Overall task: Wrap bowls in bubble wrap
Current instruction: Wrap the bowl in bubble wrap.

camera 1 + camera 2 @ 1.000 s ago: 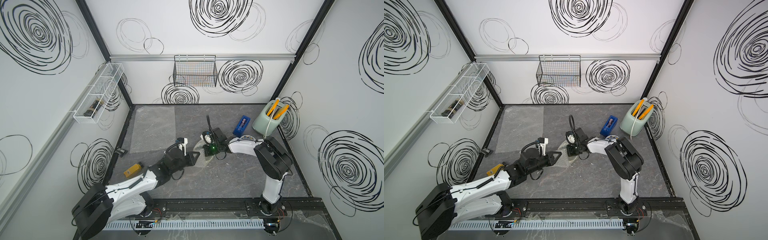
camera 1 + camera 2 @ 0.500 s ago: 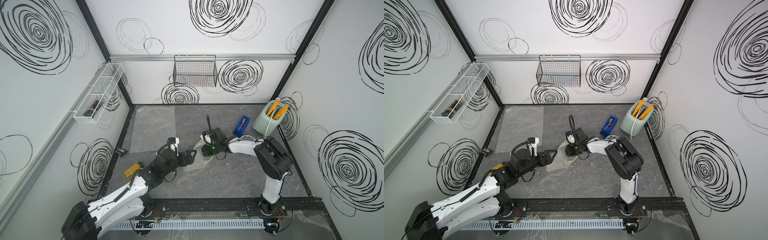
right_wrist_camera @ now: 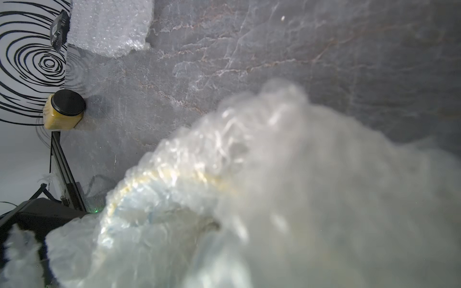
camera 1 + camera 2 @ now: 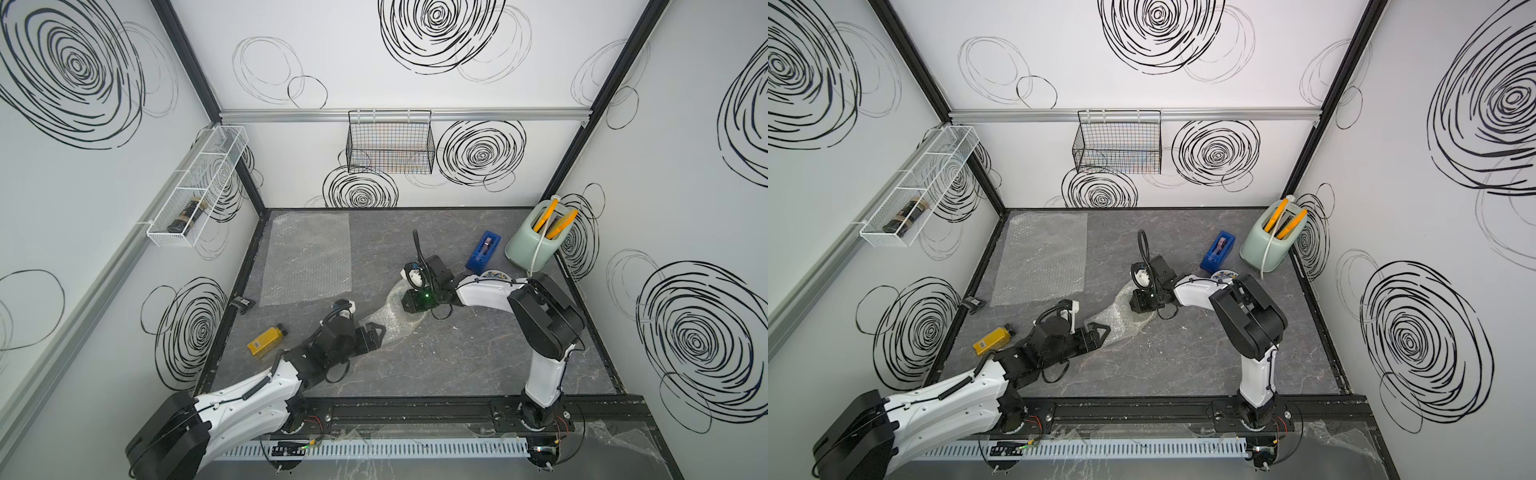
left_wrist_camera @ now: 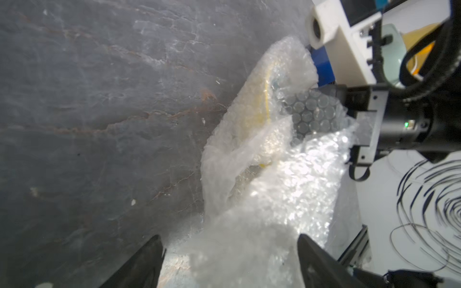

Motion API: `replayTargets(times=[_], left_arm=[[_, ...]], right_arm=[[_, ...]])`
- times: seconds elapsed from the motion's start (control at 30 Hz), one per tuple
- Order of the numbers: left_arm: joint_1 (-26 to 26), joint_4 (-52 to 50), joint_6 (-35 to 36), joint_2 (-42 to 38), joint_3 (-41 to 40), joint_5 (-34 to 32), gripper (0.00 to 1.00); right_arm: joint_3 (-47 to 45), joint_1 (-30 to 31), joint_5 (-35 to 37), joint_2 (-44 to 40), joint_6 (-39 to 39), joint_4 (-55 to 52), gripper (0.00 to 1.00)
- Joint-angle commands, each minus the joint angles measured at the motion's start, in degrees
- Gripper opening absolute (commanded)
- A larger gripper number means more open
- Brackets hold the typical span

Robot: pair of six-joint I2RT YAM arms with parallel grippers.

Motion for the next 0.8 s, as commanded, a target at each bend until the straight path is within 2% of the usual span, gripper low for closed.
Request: replayTargets(times=[0.0,0.1,0.2,0.33,0.5,0.63,0.7,0.77], left_arm=[[-0.33,6.24,-1.58,0.41,-0.44,0.77,0.65],[-0.24,7.32,-1.56,0.06,0.25,1.42,0.39],[-0.12,7.49,-0.51,-0.48,1.61,1.56,0.22],[0.7,8.03,1.71,1.33,5.12,2.64,0.15],[0.93,10.53,4.11,7.46,9.97,4.26,0.05],[1.62,13.32,8.32,12.76,13.36,5.4,0.05],[2.8,13.43,11.12,16.06,14.88,5.96,0.0],[4.99,16.28,11.39,19.36,15.17,8.93,0.0]], right_arm=[[-0.9,-0.09,2.01,2.49,-0.62,-3.46,0.19],[-1.08,-0.09,1.98,2.53,-0.65,-3.36,0.19],[-1.13,-0.1,1.92,2.56,-0.67,-3.24,0.19],[-1.03,0.24,1.96,2.88,-0.67,-3.21,0.19],[-0.76,0.61,1.86,3.3,-0.55,-3.08,0.19],[-1.05,0.78,1.46,3.11,-0.85,-2.48,0.19],[-1.1,0.86,1.32,3.15,-0.68,-2.67,0.19],[-1.17,0.88,1.4,3.1,-0.66,-2.64,0.19]])
